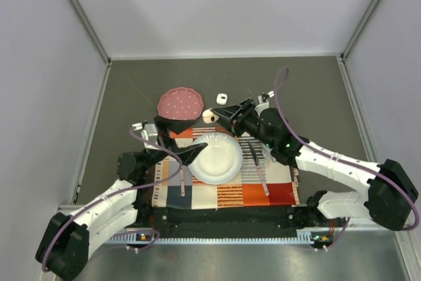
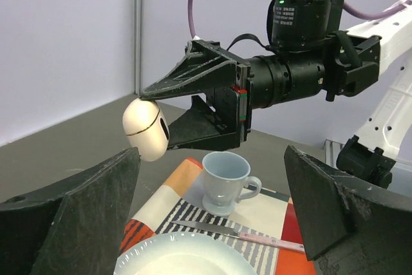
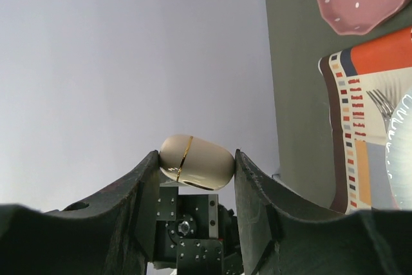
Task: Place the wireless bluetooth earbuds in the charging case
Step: Pass from the right arm to the left
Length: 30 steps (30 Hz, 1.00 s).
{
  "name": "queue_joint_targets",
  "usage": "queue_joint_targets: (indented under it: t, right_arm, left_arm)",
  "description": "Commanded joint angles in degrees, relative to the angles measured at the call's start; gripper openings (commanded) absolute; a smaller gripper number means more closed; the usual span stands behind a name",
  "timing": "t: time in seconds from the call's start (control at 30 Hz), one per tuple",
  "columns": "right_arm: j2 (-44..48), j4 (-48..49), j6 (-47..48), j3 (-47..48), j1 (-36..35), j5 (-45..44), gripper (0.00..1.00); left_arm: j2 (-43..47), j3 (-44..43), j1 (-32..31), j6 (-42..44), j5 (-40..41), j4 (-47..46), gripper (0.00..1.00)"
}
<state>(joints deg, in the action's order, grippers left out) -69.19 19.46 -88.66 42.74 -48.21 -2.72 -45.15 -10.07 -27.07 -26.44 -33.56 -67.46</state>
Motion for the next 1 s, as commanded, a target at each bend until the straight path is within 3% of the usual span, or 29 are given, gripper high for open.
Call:
queue_joint_targets:
  t: [0.0, 0.37, 0.97]
  right_arm:
    - [-0.6, 6.8, -0.2, 1.5, -1.9, -0.4, 0.0]
    - [1.5, 12.5, 0.7, -2.7, -5.0, -4.2, 0.0]
    - [2.2, 15.8, 1.2, -4.2, -6.6, -4.9, 0.0]
  left_arm:
    - [-1.8, -2.4, -2.2, 3.7, 3.5, -2.2, 0.97]
    - [-2.9, -2.1, -4.4, 2.4, 12.4, -3.5, 0.94]
    - [-8.2, -3.4, -6.0, -0.5, 15.5, -7.5, 0.85]
